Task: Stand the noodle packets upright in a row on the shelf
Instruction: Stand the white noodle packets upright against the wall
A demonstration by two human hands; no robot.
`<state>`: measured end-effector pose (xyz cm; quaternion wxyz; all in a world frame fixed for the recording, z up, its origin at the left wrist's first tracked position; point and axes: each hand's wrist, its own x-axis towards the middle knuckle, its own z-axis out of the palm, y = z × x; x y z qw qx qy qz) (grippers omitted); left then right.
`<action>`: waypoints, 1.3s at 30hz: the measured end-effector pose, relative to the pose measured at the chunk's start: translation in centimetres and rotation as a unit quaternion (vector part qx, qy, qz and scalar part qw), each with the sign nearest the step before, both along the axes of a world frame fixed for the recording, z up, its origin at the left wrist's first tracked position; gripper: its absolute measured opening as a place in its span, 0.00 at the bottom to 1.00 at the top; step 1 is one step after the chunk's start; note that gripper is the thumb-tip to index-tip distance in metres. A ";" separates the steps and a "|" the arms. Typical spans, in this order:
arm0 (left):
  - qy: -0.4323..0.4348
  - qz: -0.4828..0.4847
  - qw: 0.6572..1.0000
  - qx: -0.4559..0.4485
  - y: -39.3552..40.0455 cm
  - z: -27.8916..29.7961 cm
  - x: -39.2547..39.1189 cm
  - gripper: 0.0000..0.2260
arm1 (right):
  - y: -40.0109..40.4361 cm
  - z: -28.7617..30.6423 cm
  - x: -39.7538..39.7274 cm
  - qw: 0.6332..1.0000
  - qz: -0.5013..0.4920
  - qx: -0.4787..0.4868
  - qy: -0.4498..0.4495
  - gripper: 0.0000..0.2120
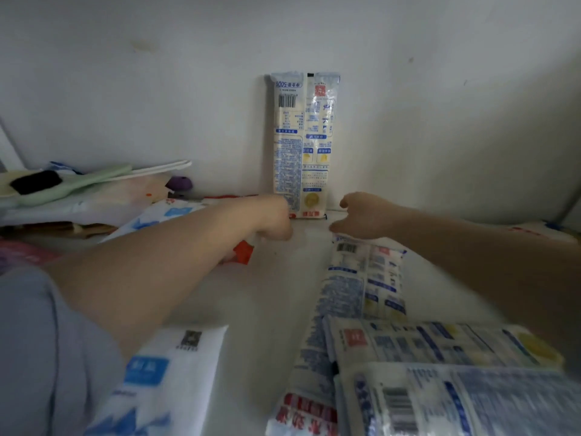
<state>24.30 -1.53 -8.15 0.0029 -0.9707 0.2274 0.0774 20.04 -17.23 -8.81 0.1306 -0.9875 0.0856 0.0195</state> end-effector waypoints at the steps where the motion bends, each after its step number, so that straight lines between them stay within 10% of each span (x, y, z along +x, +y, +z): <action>1: -0.001 -0.009 1.000 0.021 -0.1 0.2 -0.9 0.18 | 0.1 0.6 -1.0 0.999 0.017 -0.033 0.023 0.24; 11: 0.038 -0.087 0.991 0.092 -1.4 3.8 -8.6 0.14 | 0.3 6.1 -9.0 0.972 0.077 -0.173 0.137 0.22; 21: 0.232 0.079 0.961 -0.130 -0.3 0.5 -12.2 0.21 | -0.2 3.6 -13.1 0.977 -0.057 0.047 0.201 0.21; 39: 0.270 0.168 0.899 -0.303 -0.1 -2.1 -11.1 0.26 | 1.3 0.7 -12.7 0.963 -0.120 0.197 0.142 0.33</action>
